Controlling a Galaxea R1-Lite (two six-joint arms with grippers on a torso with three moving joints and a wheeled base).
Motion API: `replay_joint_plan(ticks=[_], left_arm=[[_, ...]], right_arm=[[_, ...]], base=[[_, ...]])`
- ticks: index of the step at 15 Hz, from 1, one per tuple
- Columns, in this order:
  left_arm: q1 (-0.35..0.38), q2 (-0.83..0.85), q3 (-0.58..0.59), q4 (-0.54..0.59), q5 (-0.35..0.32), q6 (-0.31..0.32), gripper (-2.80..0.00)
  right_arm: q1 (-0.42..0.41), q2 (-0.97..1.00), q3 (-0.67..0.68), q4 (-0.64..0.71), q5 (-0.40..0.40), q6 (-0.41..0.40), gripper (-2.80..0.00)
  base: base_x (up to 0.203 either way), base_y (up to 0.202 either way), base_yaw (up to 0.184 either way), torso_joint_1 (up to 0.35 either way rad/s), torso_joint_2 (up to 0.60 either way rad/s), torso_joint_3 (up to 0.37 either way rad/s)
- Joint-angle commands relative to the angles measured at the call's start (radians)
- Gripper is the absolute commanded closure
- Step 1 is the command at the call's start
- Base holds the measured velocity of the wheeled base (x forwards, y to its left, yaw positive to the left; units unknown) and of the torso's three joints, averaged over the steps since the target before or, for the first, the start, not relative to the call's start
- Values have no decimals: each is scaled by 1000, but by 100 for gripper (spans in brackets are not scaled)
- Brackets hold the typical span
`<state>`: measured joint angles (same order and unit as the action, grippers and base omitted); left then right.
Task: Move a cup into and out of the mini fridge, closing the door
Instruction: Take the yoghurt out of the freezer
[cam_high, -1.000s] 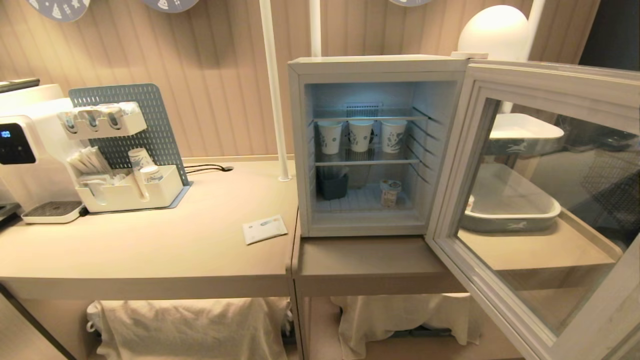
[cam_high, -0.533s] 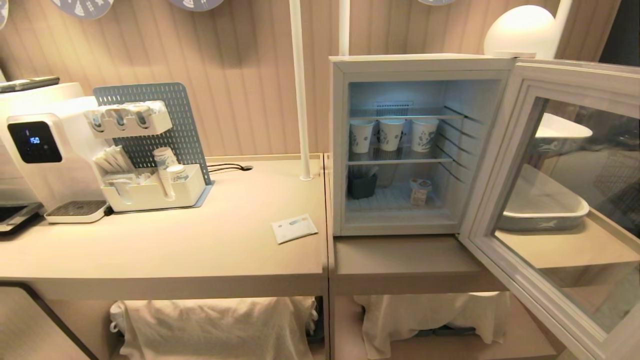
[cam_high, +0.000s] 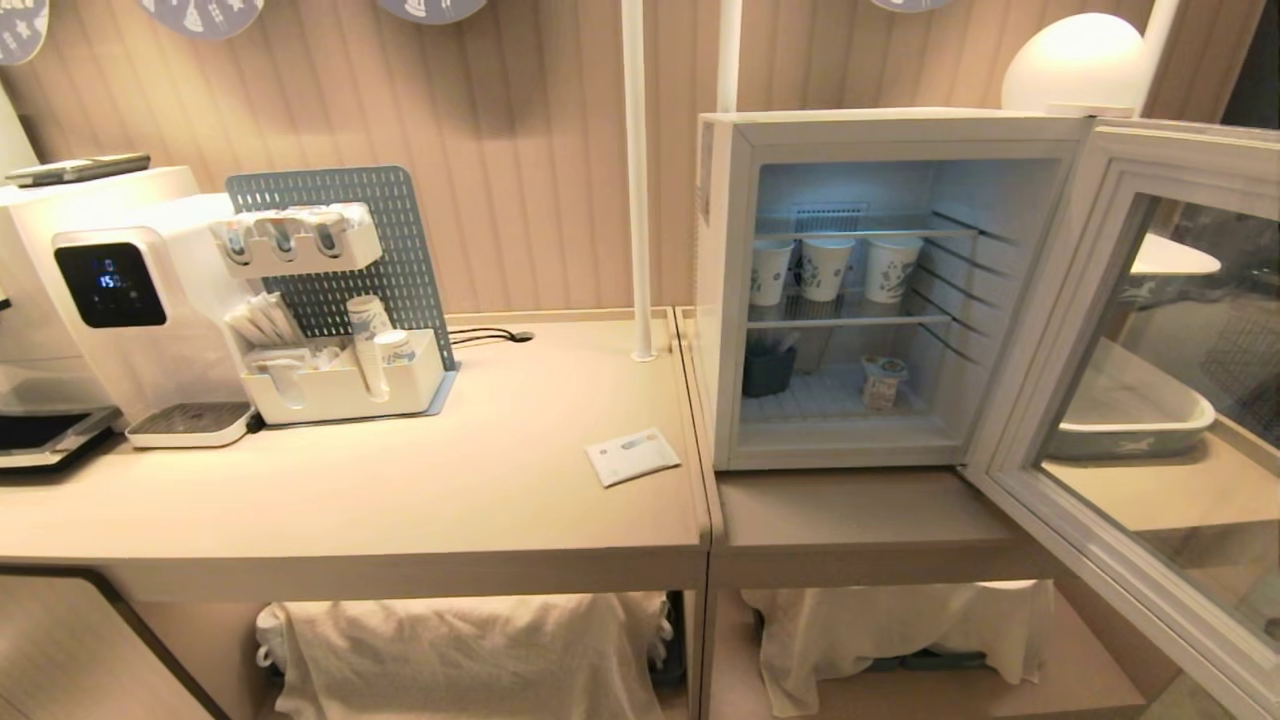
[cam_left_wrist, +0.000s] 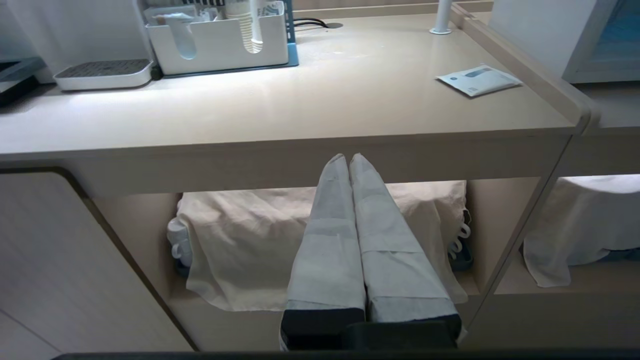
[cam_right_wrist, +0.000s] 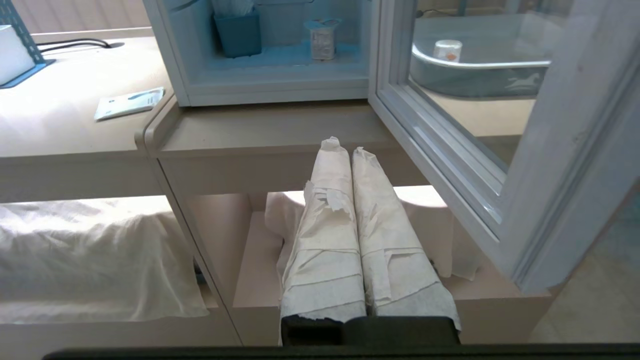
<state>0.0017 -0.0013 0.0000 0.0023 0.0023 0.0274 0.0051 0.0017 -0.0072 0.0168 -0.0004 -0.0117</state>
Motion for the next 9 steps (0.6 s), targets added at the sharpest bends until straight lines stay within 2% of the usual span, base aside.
replay_joint_plan(ticks=[1,3,9], left_arm=[[-2,1,0,1,1,2,0],[-2,1,0,1,1,2,0],[-2,1,0,-1,1,0,0]], right_arm=[[-2,1,0,-1,0,-1,0],[-2,1,0,-1,0,-1,0],[-2,1,2,-9,2,1,0]], base=[[0,0,0,0,0,0],[34,0,3,1,2,1],[172,0,-2,4,3,2]])
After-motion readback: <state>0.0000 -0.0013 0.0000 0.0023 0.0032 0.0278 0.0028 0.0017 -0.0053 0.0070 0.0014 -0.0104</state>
